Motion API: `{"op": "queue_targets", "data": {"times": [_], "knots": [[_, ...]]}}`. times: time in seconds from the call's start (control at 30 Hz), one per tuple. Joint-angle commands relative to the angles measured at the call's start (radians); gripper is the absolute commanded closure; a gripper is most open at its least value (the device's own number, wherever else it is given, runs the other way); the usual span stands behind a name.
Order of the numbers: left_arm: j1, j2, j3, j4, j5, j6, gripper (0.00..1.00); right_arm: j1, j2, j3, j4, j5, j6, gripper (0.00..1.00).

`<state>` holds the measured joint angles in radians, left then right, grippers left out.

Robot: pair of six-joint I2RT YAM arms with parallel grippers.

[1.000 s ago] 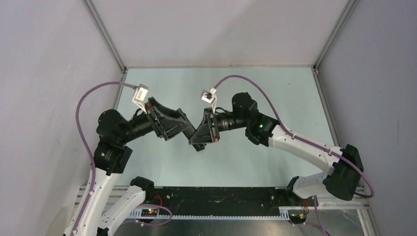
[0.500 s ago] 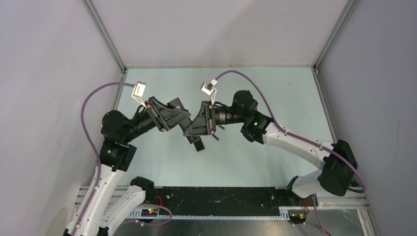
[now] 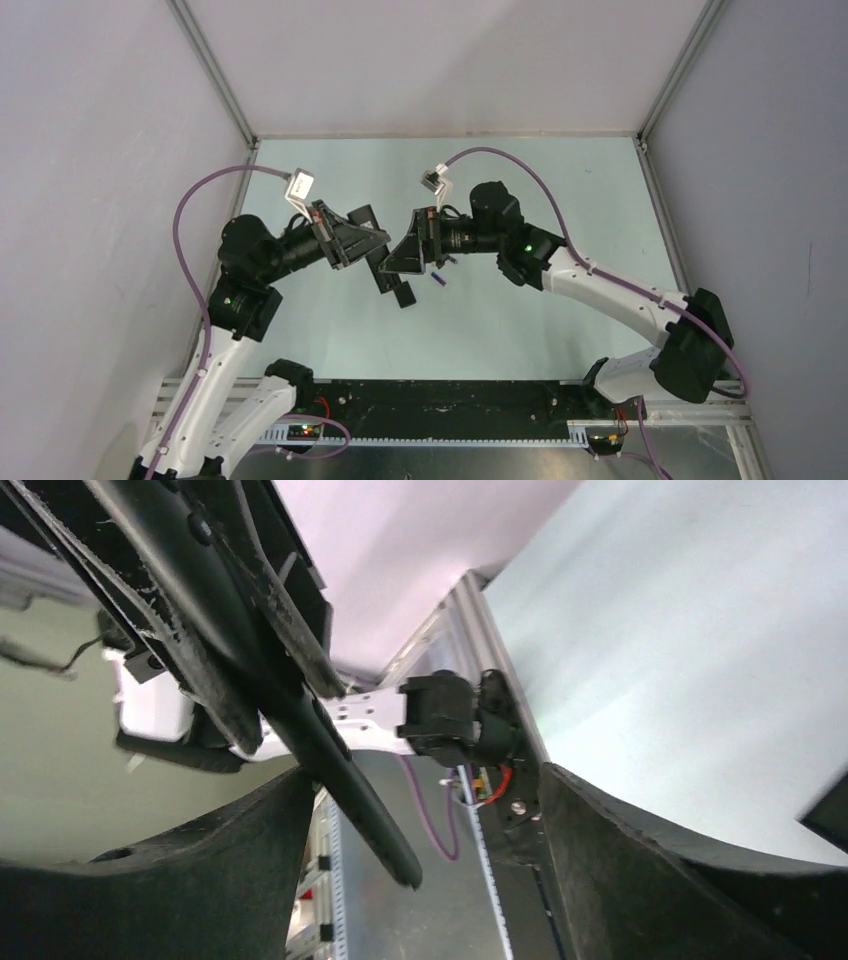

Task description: Load the batteries into the remote control

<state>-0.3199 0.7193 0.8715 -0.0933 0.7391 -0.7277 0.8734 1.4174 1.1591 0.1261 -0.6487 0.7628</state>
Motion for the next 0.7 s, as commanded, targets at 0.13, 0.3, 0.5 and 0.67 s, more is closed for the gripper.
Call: {"op": "queue_targets", "data": {"times": [0.13, 0.3, 0.5, 0.67], "knots": [[0.051, 0.012, -0.013, -0.102, -0.082, 0.168, 1.0, -0.04, -0.153, -0.049, -0.295, 0.37, -0.119, 0.14], [0.058, 0.01, -0.035, -0.183, -0.171, 0.225, 1.0, -0.039, -0.092, -0.056, -0.399, 0.54, -0.202, 0.5], [0.061, 0.023, -0.045, -0.217, -0.193, 0.252, 1.0, -0.04, 0.05, -0.038, -0.42, 0.674, -0.298, 0.66], [0.062, 0.029, -0.045, -0.234, -0.206, 0.268, 1.0, -0.041, 0.177, 0.006, -0.456, 0.749, -0.352, 0.5]]}}
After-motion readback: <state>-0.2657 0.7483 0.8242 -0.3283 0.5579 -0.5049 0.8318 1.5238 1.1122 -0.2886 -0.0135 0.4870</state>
